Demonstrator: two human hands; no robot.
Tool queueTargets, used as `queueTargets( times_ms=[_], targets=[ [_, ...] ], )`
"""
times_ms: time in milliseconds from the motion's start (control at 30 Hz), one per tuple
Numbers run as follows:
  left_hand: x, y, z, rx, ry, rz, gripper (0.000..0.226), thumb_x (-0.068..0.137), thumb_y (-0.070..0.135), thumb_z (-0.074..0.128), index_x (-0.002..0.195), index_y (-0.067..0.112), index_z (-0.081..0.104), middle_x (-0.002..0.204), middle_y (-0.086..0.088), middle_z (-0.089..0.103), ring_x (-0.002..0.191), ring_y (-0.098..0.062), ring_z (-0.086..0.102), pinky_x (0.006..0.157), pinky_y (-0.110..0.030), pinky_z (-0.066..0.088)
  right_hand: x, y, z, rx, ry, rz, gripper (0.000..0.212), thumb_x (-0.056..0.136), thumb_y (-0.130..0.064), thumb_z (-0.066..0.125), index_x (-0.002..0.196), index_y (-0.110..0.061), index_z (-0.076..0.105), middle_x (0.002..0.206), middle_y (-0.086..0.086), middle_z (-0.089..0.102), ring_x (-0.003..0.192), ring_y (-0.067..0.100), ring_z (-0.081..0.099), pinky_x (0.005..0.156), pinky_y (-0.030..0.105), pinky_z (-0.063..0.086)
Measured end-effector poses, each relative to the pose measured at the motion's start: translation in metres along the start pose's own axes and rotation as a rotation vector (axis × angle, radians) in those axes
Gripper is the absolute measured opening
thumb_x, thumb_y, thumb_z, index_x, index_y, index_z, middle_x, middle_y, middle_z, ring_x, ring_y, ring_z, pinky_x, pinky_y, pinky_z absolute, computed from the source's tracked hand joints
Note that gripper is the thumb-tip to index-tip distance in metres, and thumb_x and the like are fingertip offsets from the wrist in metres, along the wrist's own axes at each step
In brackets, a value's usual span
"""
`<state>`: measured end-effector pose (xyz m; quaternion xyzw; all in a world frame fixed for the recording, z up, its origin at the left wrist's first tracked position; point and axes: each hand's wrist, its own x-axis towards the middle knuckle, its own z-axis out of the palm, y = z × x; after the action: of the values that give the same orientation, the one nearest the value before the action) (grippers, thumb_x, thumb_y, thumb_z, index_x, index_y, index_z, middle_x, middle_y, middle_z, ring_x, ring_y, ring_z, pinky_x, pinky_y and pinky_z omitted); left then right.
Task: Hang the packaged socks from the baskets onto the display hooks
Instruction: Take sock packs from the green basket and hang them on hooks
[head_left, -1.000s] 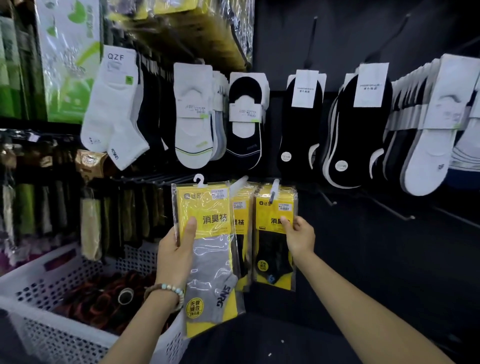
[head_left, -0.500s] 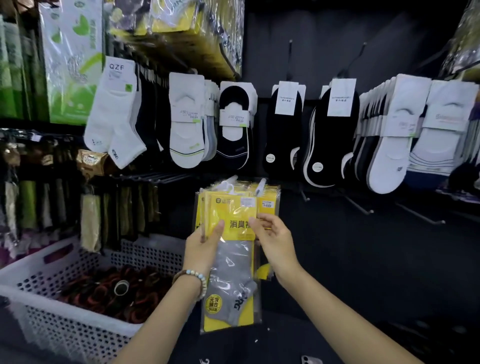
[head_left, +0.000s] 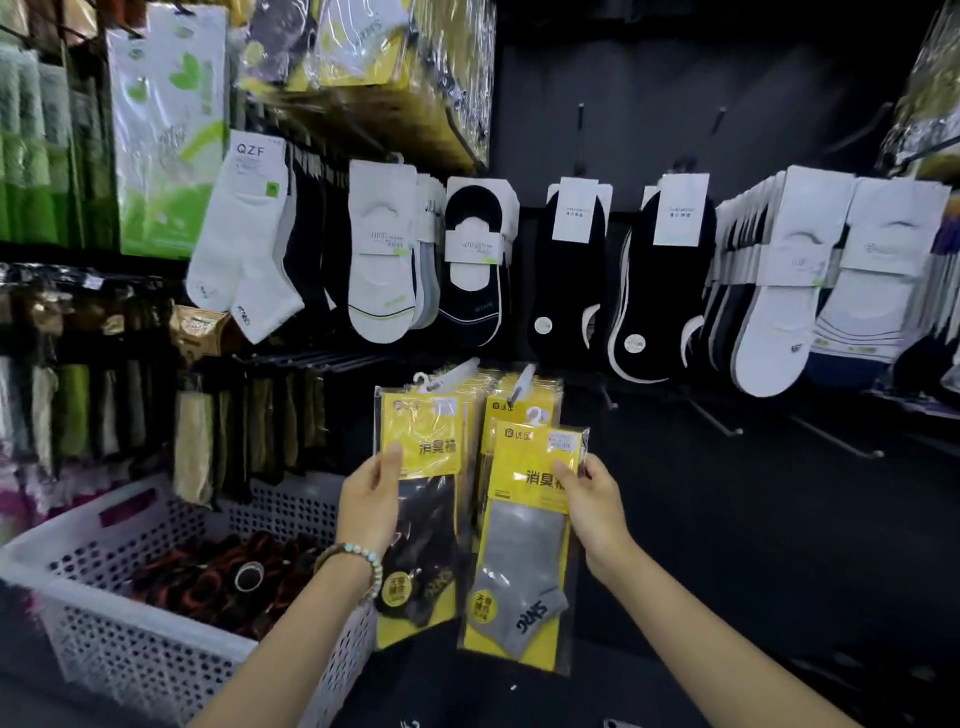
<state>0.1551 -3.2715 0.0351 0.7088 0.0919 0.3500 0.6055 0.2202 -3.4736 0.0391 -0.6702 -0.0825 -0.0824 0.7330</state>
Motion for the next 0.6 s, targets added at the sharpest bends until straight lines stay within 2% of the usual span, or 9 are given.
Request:
queueTargets(
  times_ms=[67, 133, 333, 467, 600],
  targets=[
    [0.005, 0.000, -0.006, 0.034, 0.035, 0.055, 0.043, 0.095, 0.039, 0.042, 0.061, 0.015, 0.032, 0.053, 0.006, 0.025, 0.048, -0.009, 0.026, 0.051, -0.024, 0.026, 0.010, -0.001, 0.003, -0.055, 0.018, -0.049, 0.006, 0.097, -0.015, 0.052, 0.096, -0.015, 0.058, 0.097, 0.008, 0.071, 0.086, 0.019, 0.069, 0.078, 0.037, 0.056],
    [0.009, -0.001, -0.008, 0.058, 0.062, 0.058, 0.044, 0.094, 0.042, 0.042, 0.062, 0.014, 0.031, 0.052, 0.003, 0.025, 0.046, -0.010, 0.024, 0.048, -0.024, 0.025, 0.022, -0.001, 0.009, -0.099, 0.028, -0.083, 0.005, 0.097, -0.015, 0.052, 0.095, -0.016, 0.057, 0.098, 0.010, 0.070, 0.089, 0.023, 0.068, 0.082, 0.042, 0.055],
    [0.022, -0.011, -0.008, 0.032, 0.053, 0.035, 0.046, 0.092, 0.047, 0.042, 0.060, 0.016, 0.030, 0.050, 0.004, 0.025, 0.042, -0.008, 0.022, 0.046, -0.024, 0.023, 0.058, 0.013, 0.030, -0.168, 0.067, -0.114, 0.006, 0.097, -0.017, 0.052, 0.096, -0.013, 0.056, 0.095, 0.007, 0.069, 0.087, 0.024, 0.066, 0.079, 0.042, 0.053],
    [0.027, -0.015, -0.006, 0.029, 0.054, 0.034, 0.047, 0.093, 0.046, 0.042, 0.058, 0.017, 0.029, 0.048, 0.007, 0.024, 0.038, -0.005, 0.020, 0.045, -0.024, 0.022, 0.078, 0.027, 0.033, -0.222, 0.145, -0.126, 0.005, 0.096, -0.019, 0.054, 0.097, -0.014, 0.057, 0.092, 0.002, 0.068, 0.081, 0.017, 0.064, 0.065, 0.026, 0.050],
    [0.028, -0.020, -0.005, 0.023, 0.044, 0.039, 0.047, 0.094, 0.043, 0.043, 0.058, 0.016, 0.032, 0.040, 0.010, 0.023, 0.035, -0.003, 0.020, 0.049, -0.026, 0.027, 0.088, 0.038, 0.028, -0.259, 0.259, -0.092, 0.017, 0.087, -0.029, 0.068, 0.088, -0.015, 0.059, 0.081, -0.004, 0.063, 0.073, 0.009, 0.058, 0.057, 0.017, 0.042]
  ],
)
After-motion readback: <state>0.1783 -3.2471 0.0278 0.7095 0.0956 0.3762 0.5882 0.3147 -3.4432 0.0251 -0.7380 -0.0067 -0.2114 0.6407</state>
